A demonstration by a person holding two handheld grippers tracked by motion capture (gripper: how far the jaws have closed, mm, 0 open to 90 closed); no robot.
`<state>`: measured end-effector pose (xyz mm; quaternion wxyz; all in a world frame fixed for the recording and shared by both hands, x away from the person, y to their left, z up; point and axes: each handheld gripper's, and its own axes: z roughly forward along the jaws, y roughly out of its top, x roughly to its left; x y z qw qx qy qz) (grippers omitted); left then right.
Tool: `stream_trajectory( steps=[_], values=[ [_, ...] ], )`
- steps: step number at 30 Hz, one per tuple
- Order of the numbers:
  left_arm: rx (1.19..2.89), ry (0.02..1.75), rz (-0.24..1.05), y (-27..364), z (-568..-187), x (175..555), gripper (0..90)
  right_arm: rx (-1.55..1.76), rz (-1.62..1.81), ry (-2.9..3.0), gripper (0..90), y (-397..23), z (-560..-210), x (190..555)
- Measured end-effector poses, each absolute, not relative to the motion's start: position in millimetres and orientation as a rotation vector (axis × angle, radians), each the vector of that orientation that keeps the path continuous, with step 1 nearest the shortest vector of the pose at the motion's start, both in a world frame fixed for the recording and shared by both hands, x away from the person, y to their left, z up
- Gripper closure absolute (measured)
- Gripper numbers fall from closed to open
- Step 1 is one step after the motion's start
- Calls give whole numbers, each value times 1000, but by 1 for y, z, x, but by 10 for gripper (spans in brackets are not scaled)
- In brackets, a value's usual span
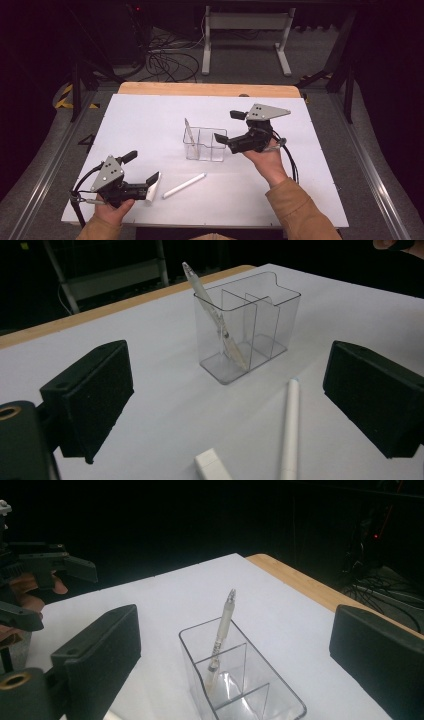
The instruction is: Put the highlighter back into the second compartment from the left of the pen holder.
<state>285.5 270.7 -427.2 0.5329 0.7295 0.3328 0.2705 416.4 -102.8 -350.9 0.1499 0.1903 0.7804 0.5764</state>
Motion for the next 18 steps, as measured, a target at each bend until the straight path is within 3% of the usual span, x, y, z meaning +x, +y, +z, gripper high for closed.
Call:
stream_trajectory(
  steps=[18],
  values=[
    [1796,770,616,263,-414,291,66,604,1638,2236,18,-153,-377,395]
  ],
)
